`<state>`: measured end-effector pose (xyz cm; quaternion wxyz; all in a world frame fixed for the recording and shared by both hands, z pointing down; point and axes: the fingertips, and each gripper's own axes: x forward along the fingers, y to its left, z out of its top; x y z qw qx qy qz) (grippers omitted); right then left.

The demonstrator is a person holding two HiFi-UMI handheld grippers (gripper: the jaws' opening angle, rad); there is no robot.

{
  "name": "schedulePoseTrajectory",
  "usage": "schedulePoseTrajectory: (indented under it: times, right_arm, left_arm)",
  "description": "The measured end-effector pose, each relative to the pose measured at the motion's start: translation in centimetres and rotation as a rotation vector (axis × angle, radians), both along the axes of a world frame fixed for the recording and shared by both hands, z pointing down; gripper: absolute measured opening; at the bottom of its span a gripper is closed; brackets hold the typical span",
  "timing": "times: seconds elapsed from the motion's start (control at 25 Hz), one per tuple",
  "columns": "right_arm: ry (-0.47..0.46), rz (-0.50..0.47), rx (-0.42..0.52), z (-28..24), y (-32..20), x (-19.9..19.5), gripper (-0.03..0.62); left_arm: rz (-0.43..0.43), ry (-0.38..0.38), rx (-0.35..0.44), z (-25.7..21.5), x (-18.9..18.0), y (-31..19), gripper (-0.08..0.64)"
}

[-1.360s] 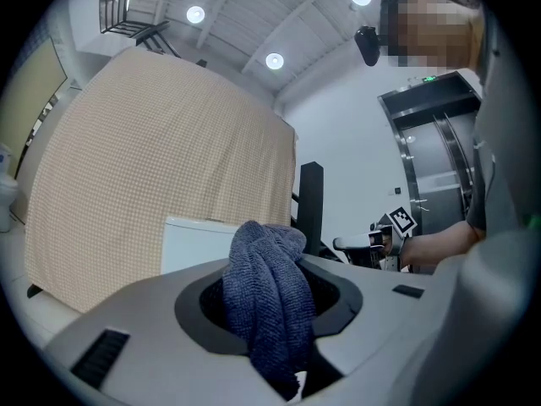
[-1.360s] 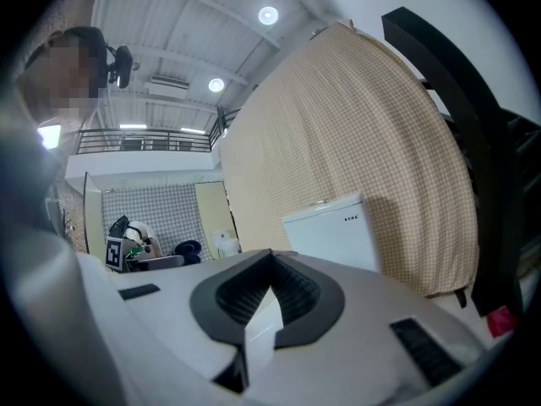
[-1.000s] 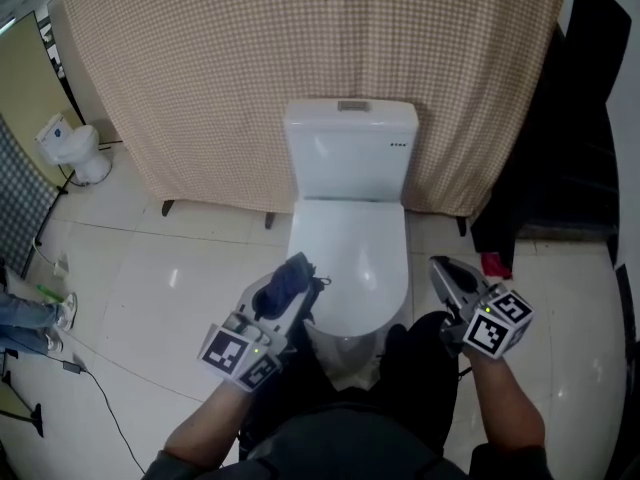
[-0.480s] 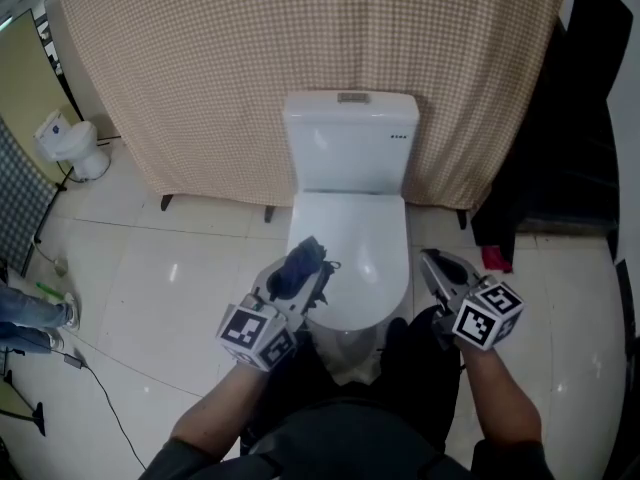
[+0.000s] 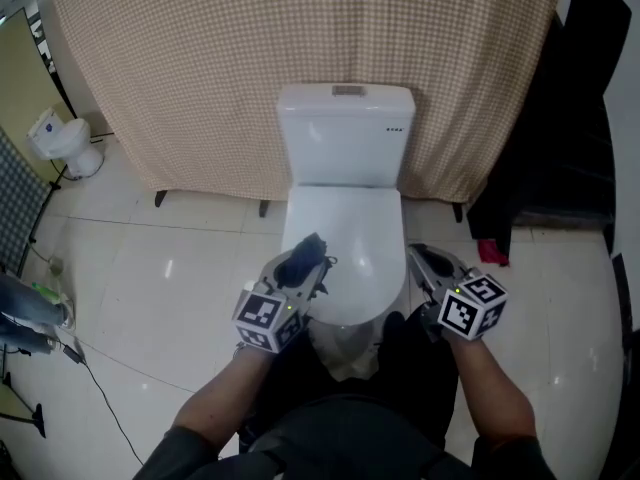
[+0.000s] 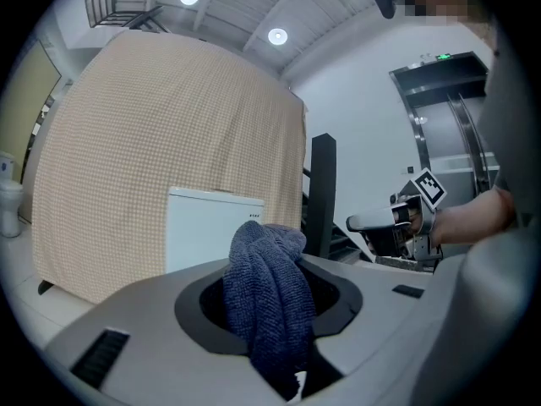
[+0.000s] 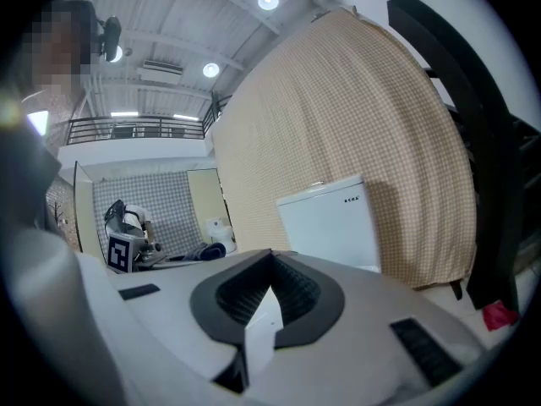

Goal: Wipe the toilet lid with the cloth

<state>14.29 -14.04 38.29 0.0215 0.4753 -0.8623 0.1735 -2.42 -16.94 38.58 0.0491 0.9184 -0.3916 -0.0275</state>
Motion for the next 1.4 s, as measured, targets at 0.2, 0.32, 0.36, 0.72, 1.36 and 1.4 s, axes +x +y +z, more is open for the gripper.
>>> schedulePoseTrajectory:
  times: [0.2,0.32,0.36,0.72,1.36,1.4]
  right_arm:
    - [0.027,0.02,-0.013,2.3,-1.0,-0.4,0.005]
    - [0.062,0.037,-0.006,3.3,-1.7,-0.7,0.005]
    - [0.072,0.036,-0.007,3.6,-1.9,-0.8,0.005]
    - [0.13,0.018,-0.071,8.0,-2.9,-1.8,0.005]
    - [0.175,-0.029,-0.145,13.1,-4.4,-3.6,0.005]
    - [0.178,-0.031,-0.15,13.4,-4.5,-3.7,0.005]
  left_arm:
    - [0.012,-0.058,0.017,1.5,0.7,-0.8,0.129]
    - [0.003,-0.086,0.02,2.3,0.7,-1.3,0.13]
    - [0.001,-0.098,0.022,2.6,0.7,-1.5,0.13]
    - [0.047,-0.233,0.033,5.9,2.1,-2.8,0.13]
    - [0.064,-0.322,-0.024,10.4,3.2,-4.3,0.132]
    - [0.065,-0.326,-0.029,10.7,3.1,-4.4,0.132]
